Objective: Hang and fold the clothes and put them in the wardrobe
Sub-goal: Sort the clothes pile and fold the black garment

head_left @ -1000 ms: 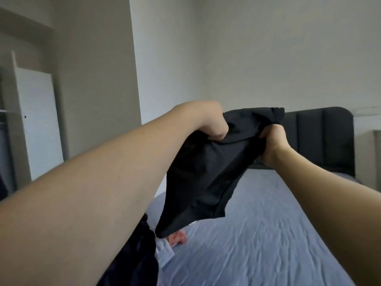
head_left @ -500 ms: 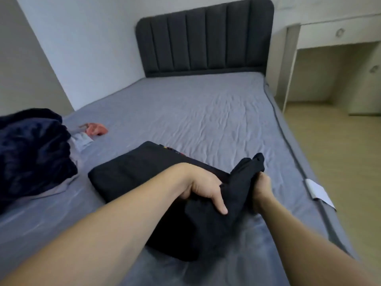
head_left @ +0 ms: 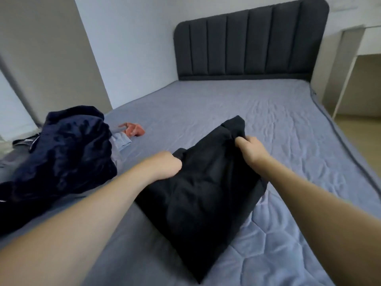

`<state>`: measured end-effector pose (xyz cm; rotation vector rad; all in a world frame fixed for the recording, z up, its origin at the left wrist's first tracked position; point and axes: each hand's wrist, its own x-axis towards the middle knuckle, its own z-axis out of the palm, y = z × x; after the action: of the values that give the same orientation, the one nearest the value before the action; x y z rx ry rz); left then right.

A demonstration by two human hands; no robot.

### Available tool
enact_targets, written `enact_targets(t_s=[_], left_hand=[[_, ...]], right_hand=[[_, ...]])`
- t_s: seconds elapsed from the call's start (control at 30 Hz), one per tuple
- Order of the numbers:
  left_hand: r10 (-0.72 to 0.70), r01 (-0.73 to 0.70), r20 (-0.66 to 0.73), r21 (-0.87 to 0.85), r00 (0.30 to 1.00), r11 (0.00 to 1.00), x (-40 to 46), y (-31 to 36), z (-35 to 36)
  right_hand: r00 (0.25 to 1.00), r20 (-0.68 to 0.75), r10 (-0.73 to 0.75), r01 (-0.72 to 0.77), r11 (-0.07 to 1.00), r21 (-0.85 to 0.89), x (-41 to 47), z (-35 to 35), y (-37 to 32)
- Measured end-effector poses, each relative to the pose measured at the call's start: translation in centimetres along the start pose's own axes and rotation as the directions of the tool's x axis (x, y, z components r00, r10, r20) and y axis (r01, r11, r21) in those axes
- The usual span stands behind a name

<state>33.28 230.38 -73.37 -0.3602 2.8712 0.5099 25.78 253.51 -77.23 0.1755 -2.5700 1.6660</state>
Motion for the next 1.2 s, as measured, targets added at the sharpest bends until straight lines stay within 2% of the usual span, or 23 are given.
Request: enact_targets(t_s=[0.13, 0.2, 0.33, 0.4, 0.43, 0.5, 0.6, 0.67, 0.77, 0.83, 0.9, 1.0, 1.07, 1.2], left_hand=[[-0.085, 0.106, -0.251, 0.072, 0.964, 0.992, 5.3, -6.6, 0.4], [-0.133, 0.165, -0.309, 0.081, 0.942, 0.983, 8.3, -9.0, 1.3], [-0.212, 0.231, -0.196, 0.081, 0.957, 0.97, 13.9, -13.0, 6.1], [-0.138, 0.174, -0.203, 0.175, 0.969, 0.969, 15.1, -14.3, 9.8], [-0.078, 0.136, -0.253, 0.22, 0.964, 0.966, 15.2, -14.5, 11.2], [-0.046, 0.098, -0.409, 0.106, 0.911, 0.989, 15.1, -14.8, 12.2], [0.009, -0.061, -0.527, -0.082, 0.85, 0.995, 15.1, -14.7, 11.2], [0.054, -0.142, -0.457, -0.161, 0.888, 0.977, 15.5, -14.1, 10.1], [0.084, -0.18, -0.234, -0.424, 0.969, 0.888, 16.6, -12.2, 8.1], [0.2, -0.297, -0.265, -0.408, 0.943, 0.863, 17.7, -10.8, 7.1], [0.312, -0.42, -0.337, -0.322, 0.888, 0.849, 18.5, -9.1, 6.7], [0.427, -0.495, -0.311, -0.183, 0.849, 0.85, 19.6, -6.1, 7.1], [0.417, -0.442, -0.226, -0.072, 0.88, 0.894, 20.3, -4.8, 7.9], [0.209, -0.198, -0.132, 0.095, 0.969, 0.976, 21.9, -5.9, 9.6]], right_hand=[[0.994, 0.101, -0.041, 0.06, 0.979, -0.193, 5.7, 6.9, -2.1], [0.988, 0.153, -0.013, 0.054, 0.963, -0.264, 8.7, 10.1, -1.4], [0.983, 0.175, 0.055, 0.027, 0.901, -0.433, 13.1, 15.1, 2.2], [0.975, 0.199, 0.097, 0.008, 0.882, -0.471, 14.1, 16.8, 4.2], [0.971, 0.216, 0.106, 0.009, 0.881, -0.473, 14.4, 17.4, 4.8], [0.961, 0.255, 0.107, 0.005, 0.917, -0.4, 14.9, 17.5, 5.1], [0.911, 0.369, 0.185, -0.157, 0.982, -0.103, 15.0, 16.2, 3.8], [0.846, 0.477, 0.237, -0.23, 0.97, -0.075, 14.6, 14.8, 2.8], [0.771, 0.564, 0.295, -0.233, 0.955, -0.182, 13.6, 13.0, 1.2], [0.799, 0.534, 0.279, -0.221, 0.96, -0.171, 13.1, 11.3, 0.3], [0.853, 0.464, 0.238, -0.174, 0.969, -0.176, 12.7, 9.2, 0.1], [0.944, 0.283, 0.17, -0.068, 0.939, -0.338, 12.2, 7.5, 1.7], [0.977, 0.173, 0.125, -0.03, 0.882, -0.471, 12.5, 8.0, 4.1], [0.978, 0.096, 0.184, -0.086, 0.781, -0.619, 13.3, 11.1, 8.7]])
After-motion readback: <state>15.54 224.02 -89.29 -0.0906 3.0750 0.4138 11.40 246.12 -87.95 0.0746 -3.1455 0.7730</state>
